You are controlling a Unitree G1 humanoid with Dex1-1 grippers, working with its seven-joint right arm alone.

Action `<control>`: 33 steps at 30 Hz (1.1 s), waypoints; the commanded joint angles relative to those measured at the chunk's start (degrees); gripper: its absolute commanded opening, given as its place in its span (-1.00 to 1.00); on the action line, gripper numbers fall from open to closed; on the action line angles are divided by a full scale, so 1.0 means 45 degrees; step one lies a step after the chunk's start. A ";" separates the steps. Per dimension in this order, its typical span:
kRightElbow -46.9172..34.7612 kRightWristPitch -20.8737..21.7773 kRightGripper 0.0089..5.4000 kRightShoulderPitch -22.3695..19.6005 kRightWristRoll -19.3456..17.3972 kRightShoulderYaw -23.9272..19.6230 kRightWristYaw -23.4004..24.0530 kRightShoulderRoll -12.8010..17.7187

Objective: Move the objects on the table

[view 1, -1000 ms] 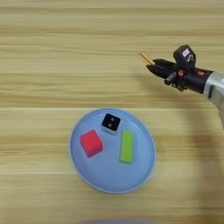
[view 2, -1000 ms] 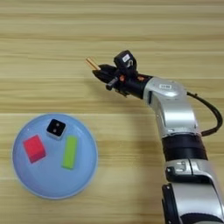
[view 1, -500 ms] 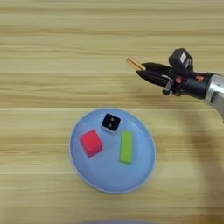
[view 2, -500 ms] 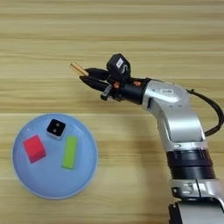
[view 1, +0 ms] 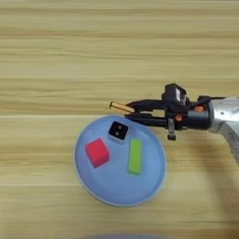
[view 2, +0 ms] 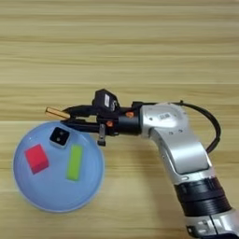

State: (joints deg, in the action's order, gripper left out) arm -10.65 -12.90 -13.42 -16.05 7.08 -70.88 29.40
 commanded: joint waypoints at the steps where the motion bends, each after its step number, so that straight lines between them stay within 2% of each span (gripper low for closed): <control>1: -0.0465 0.0730 -0.67 -0.0521 0.0131 0.0408 -0.0107 0.0333; 7: 0.0252 0.1262 -0.67 -0.1029 0.0466 0.1317 -0.0856 0.0233; 11: 0.0925 0.1976 -0.67 -0.1267 0.0942 0.2138 -0.1743 0.0372; 19: 0.1746 0.2624 -0.67 -0.1556 0.1407 0.2722 -0.2579 0.0475; 23: 0.2205 0.2812 -0.67 -0.1889 0.1649 0.3010 -0.2870 0.0394; 33: 0.3325 0.3487 -0.67 -0.2960 0.2842 0.4088 -0.3166 -0.0117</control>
State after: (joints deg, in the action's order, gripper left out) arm 5.52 1.77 -22.01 -4.06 25.94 -87.04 28.79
